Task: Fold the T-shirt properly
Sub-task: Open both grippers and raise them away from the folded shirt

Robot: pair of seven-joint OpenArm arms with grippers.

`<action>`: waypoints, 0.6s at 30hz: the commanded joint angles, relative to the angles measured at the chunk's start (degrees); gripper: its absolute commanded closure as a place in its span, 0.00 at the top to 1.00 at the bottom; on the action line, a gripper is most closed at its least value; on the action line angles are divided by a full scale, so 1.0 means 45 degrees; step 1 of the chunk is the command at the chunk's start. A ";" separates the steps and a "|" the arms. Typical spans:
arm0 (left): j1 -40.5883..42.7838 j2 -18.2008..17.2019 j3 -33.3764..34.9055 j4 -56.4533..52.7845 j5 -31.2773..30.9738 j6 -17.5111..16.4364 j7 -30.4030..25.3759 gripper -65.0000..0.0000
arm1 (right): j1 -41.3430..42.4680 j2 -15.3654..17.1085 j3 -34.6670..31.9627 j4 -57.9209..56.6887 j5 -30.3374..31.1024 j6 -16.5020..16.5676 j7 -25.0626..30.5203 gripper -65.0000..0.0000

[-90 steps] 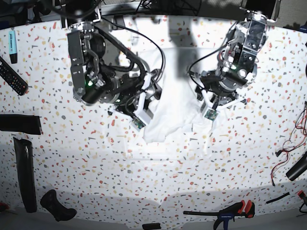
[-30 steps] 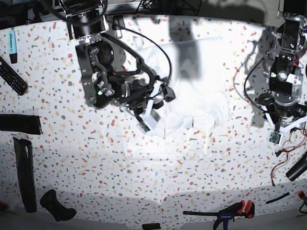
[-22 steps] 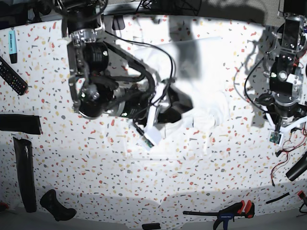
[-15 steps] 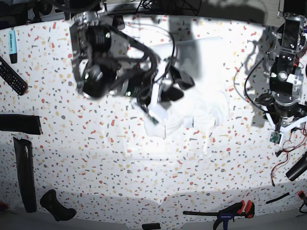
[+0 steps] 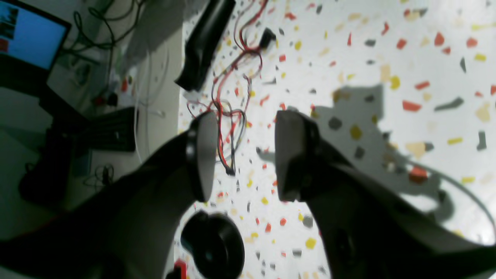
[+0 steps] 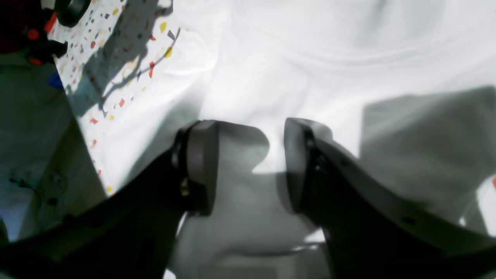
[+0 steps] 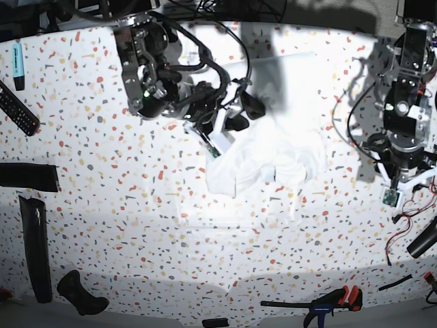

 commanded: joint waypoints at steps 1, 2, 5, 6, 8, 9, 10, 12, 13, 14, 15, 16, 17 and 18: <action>-0.0204 -0.0155 -0.0097 0.0238 0.0238 0.0083 -0.0291 0.37 | 0.0044 0.0024 -0.0019 0.0466 0.0233 -0.0041 -0.0510 0.43; -0.0199 -0.0155 -0.0097 0.0238 0.0243 0.0083 -0.0325 0.37 | 0.0039 0.0024 -0.0019 0.0894 0.0554 -0.0041 -0.0675 0.43; -0.0199 -0.0160 -0.0097 0.0238 0.0714 0.0087 -0.0486 0.37 | 0.0039 0.0029 -0.0019 0.2565 0.1064 -0.0041 -0.1098 0.43; -0.0199 -0.0160 -0.0097 0.0238 0.0996 0.0092 -0.0656 0.37 | 0.0044 0.0029 -0.0019 0.3191 0.1049 -0.0041 -0.1112 0.43; -0.0204 -0.0253 -0.0097 0.0238 0.1253 0.0165 -0.0855 0.37 | 0.0083 0.0029 -0.0019 0.4371 0.0714 -0.0041 -0.1088 0.43; -0.0204 -0.0355 -0.0102 0.0238 0.1243 0.0306 -0.0855 0.37 | 0.0155 0.0029 -0.0019 0.4881 0.0427 -0.0041 -0.1093 0.43; -0.0194 -0.0491 -0.0097 0.0238 0.1239 0.0563 -0.0787 0.37 | 0.0257 0.0029 -0.0019 0.5323 0.0126 -0.0041 -0.1098 0.43; -0.0194 -0.0763 -0.0102 0.0243 0.1044 0.1491 -0.0656 0.37 | 0.0461 0.0029 -0.0019 0.6052 -0.0631 -0.0041 -0.1098 0.43; -0.0194 -0.0913 -0.0102 0.0277 0.0534 0.2118 -0.0665 0.37 | 0.0554 0.0034 -0.0019 0.6368 -0.1064 -0.0041 -0.1088 0.43; -0.0165 -0.1073 -0.0102 0.0350 -0.0151 0.2487 -0.0699 0.37 | 0.0631 0.0034 -0.0005 0.6645 -0.1496 -0.0041 -0.1088 0.43; -0.0126 -0.1243 -0.0102 0.0457 -0.0865 0.2579 -0.0782 0.37 | 0.0690 0.0034 0.0063 0.6858 -0.1899 -0.0041 -0.1020 0.43; -0.0053 -0.1413 -0.0102 0.0583 -0.1583 0.2594 -0.0933 0.37 | 0.0719 0.0039 0.0185 0.6985 -0.2259 -0.0041 -0.0879 0.43; 0.0024 -0.1530 -0.0102 0.0719 -0.2127 0.2526 -0.1093 0.37 | 0.0743 0.0039 0.0369 0.7043 -0.2521 -0.0041 -0.0719 0.43; 0.0136 -0.1574 -0.0102 0.0840 -0.2429 0.2268 -0.1209 0.37 | 0.0758 0.0039 0.0622 0.7043 -0.2701 -0.0041 -0.0627 0.43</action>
